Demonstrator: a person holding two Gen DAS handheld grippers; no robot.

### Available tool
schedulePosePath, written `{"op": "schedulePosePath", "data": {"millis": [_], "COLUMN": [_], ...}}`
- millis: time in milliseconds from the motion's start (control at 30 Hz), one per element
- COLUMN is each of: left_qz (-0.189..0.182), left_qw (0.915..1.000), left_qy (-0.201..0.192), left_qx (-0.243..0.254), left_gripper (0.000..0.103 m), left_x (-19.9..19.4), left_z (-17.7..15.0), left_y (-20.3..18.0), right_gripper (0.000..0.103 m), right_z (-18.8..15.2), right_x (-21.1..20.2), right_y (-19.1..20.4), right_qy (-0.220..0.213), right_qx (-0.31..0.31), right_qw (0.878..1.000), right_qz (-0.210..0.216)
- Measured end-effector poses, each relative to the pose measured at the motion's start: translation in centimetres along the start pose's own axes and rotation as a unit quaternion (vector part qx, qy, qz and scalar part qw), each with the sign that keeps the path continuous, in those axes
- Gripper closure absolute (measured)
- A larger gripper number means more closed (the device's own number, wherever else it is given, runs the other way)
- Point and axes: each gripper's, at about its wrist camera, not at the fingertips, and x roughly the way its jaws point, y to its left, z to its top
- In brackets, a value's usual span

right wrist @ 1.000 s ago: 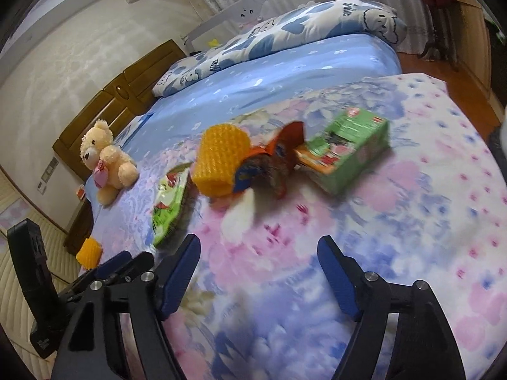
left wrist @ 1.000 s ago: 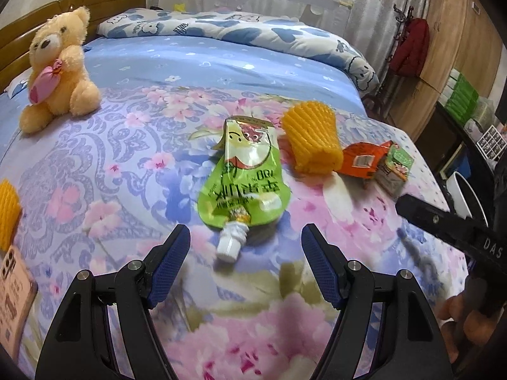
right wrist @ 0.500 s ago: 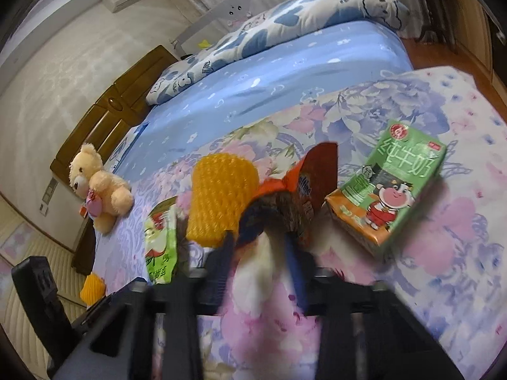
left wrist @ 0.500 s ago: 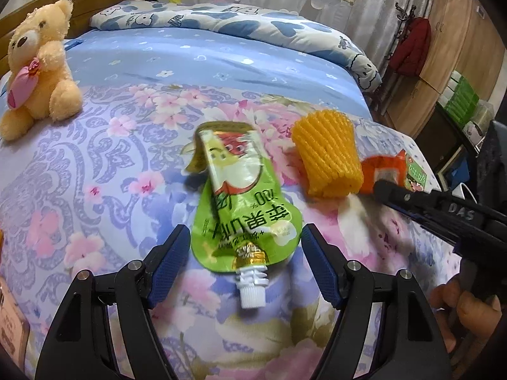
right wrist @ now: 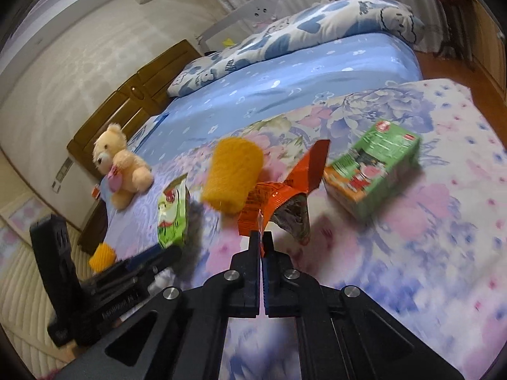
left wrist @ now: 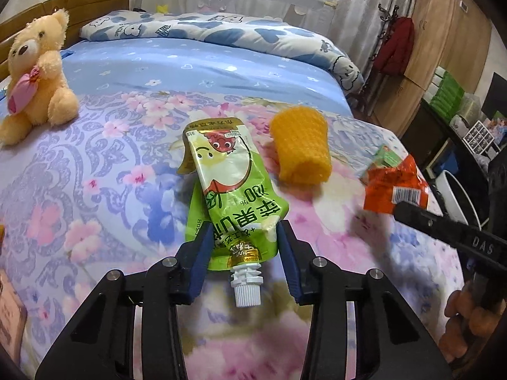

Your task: Collect trash

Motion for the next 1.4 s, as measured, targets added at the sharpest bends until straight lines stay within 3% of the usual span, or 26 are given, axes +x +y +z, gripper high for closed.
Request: {"op": "schedulePosePath", "data": {"millis": [400, 900, 1400], "left_qz": [-0.045, -0.099, -0.117], "left_qw": [0.9975, 0.9863, 0.9757], "left_qy": [0.001, 0.001, 0.019], "left_qx": [0.055, 0.132, 0.185], "left_gripper": [0.064, 0.064, 0.064], "left_x": [-3.4, -4.8, -3.8], "left_z": [-3.4, -4.3, -5.0], "left_y": [-6.7, -15.6, -21.8], "right_gripper": [0.103, 0.103, 0.102], "right_z": [-4.0, -6.8, -7.3], "right_x": [-6.2, -13.1, -17.6], "right_y": [-1.4, -5.3, -8.6], "right_qy": [-0.007, -0.042, -0.068], "right_qx": [-0.019, 0.003, 0.020], "right_qw": [0.999, 0.997, 0.993], "right_qz": [-0.026, -0.065, -0.093]}}
